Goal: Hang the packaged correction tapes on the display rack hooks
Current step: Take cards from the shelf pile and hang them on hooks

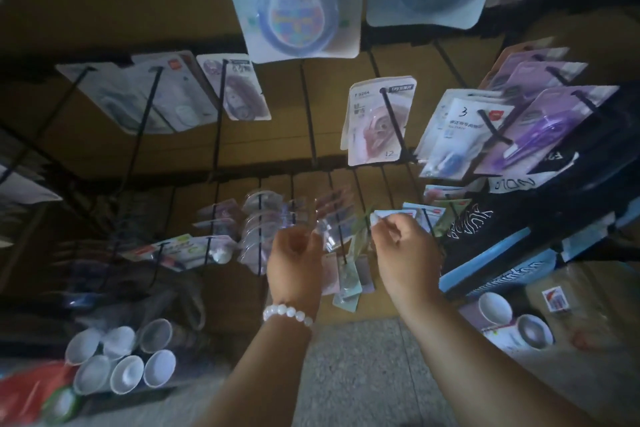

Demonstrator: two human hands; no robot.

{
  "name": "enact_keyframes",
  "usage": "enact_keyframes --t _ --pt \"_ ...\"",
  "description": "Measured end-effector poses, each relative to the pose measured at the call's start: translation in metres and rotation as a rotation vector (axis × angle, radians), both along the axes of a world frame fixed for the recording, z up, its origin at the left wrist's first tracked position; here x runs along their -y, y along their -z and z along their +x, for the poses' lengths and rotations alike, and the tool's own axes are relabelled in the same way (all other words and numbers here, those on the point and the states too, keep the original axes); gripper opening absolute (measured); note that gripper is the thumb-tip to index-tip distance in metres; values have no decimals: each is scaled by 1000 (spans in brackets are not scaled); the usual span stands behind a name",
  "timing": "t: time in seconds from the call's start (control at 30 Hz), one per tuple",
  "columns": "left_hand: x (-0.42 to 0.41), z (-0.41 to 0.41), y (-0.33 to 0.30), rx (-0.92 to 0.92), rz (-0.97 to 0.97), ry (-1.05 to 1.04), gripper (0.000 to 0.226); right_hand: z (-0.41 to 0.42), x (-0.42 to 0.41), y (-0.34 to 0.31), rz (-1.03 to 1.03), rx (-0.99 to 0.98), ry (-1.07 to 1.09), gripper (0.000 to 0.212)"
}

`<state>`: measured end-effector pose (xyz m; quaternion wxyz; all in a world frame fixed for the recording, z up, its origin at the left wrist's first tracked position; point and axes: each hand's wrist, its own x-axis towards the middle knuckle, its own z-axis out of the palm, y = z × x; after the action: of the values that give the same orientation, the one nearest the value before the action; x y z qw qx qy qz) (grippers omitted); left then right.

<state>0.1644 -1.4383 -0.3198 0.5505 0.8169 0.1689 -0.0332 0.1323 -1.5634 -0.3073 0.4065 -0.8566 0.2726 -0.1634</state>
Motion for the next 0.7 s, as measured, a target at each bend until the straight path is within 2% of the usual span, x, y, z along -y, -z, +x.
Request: enact_keyframes --t 0.03,0.13,0.2,0.4,0.57,0.7 --pt "-9 -6 8 -24 24 -8 7 -4 -5 8 5 -28 -34 21" --pt "-37 -24 39 -114 66 -37 16 -13 -20 40 5 -151 -118 21" --pt "-55 -34 66 -178 94 -54 7 -16 -30 66 -11 -235 -159 23" --pt "-92 -50 139 -433 146 -9 28 -25 -53 153 55 -538 -273 28" --pt "-116 -46 186 -469 190 83 35 -20 -70 226 165 -654 -299 38" --pt "-129 -35 241 -487 124 66 40 -7 -85 282 241 -705 -272 45"
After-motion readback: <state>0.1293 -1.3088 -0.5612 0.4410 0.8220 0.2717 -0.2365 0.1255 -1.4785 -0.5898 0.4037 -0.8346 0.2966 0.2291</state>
